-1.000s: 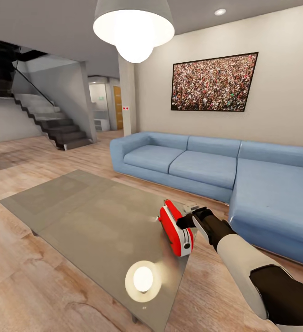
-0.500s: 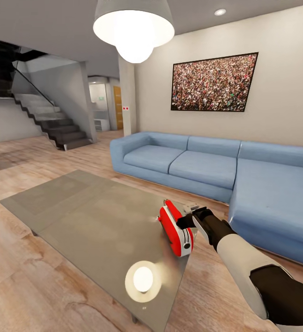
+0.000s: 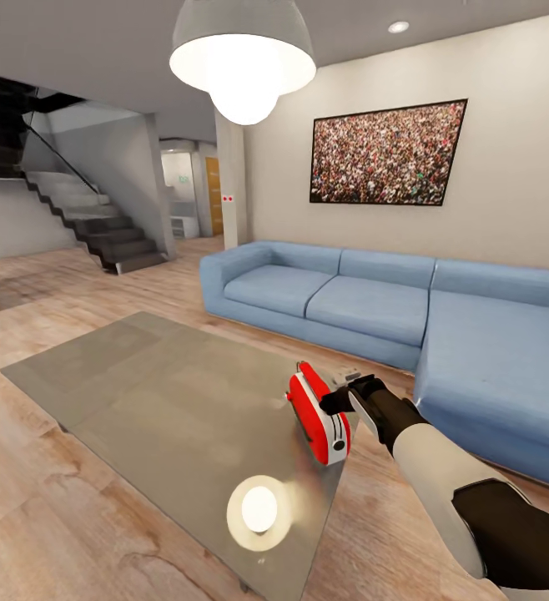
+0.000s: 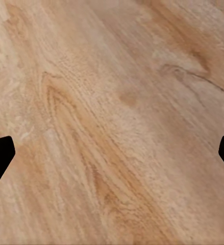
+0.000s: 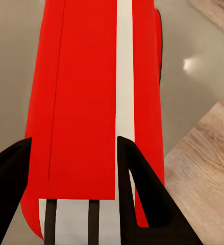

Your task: Turn on the radio receiver that's on the table in the living room.

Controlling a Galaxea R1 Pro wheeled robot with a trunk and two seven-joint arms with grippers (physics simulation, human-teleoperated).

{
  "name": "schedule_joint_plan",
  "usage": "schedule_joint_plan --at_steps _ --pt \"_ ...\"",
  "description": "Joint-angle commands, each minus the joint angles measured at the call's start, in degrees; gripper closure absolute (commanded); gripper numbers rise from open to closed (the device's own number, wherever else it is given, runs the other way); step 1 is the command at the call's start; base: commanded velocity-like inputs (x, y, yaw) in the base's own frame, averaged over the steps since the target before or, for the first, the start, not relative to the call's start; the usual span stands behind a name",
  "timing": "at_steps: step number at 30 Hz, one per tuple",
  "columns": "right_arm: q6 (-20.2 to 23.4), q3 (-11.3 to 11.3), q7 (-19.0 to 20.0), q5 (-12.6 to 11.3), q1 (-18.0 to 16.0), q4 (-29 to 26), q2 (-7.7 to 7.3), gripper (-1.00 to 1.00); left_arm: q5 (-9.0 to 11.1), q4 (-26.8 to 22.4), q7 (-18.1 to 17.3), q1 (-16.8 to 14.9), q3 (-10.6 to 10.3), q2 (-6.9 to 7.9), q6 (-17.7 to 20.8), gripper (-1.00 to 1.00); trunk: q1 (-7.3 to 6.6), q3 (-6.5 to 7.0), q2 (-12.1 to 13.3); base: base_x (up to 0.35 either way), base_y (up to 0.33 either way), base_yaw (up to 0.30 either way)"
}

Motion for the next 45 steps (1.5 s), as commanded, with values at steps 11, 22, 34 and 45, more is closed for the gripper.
schedule_joint_plan --at_steps 11,22,34,45 --pt "0.00 -0.01 0.02 0.11 -0.01 -0.02 0.00 1.00 0.00 0.03 0.00 0.00 -0.04 0.00 0.00 -1.00 -2.42 1.98 4.42 0.000 0.000 0.000" --pt "0.00 -0.03 0.02 0.09 -0.01 -0.02 0.00 1.00 0.00 -0.01 0.00 0.00 -0.05 0.00 0.00 -1.00 -4.84 3.96 8.84 0.000 0.000 0.000" --pt "-0.11 0.05 0.02 0.12 -0.01 -0.02 0.00 1.00 0.00 0.01 0.00 0.00 -0.05 0.00 0.00 -1.00 -7.48 6.11 13.65 0.000 0.000 0.000" --pt "-0.17 0.06 0.02 0.12 -0.01 -0.02 0.00 1.00 -0.25 0.03 0.05 0.00 -0.23 -0.43 -0.02 -1.00 -9.89 8.09 18.06 0.000 0.000 0.000"
